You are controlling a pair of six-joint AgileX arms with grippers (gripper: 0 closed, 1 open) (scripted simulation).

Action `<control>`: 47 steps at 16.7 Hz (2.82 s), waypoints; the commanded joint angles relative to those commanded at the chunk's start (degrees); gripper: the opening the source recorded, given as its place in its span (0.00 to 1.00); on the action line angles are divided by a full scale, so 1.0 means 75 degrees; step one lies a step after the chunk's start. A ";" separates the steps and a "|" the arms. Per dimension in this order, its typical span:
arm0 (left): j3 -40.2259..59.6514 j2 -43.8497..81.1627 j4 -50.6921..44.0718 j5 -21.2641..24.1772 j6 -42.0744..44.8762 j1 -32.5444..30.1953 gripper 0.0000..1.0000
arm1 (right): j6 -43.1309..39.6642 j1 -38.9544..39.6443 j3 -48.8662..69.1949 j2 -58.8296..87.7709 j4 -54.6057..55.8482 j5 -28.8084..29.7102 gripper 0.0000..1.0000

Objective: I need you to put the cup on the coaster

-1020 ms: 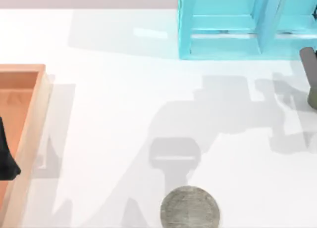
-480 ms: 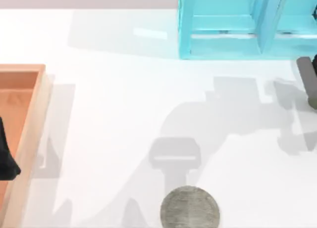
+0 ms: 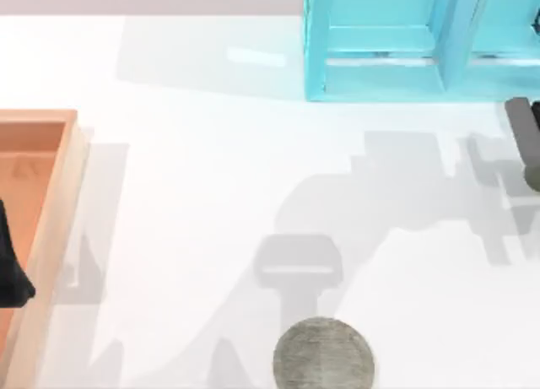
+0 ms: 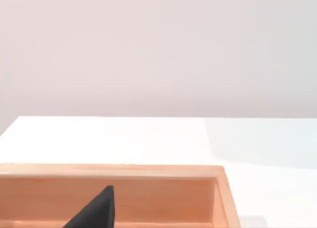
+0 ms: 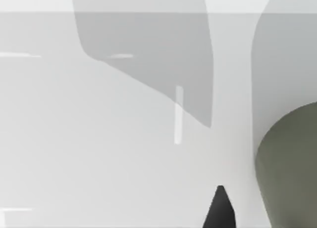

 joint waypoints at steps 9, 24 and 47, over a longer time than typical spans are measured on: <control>0.0000 0.0000 0.0000 0.0000 0.0000 0.0000 1.00 | 0.0000 0.0000 0.0000 0.0000 0.0000 0.0000 0.00; 0.0000 0.0000 0.0000 0.0000 0.0000 0.0000 1.00 | 0.4974 0.2041 0.0236 -0.0093 -0.0480 -0.0058 0.00; 0.0000 0.0000 0.0000 0.0000 0.0000 0.0000 1.00 | 1.9612 0.7635 -0.0392 -0.1750 -0.1187 -0.0308 0.00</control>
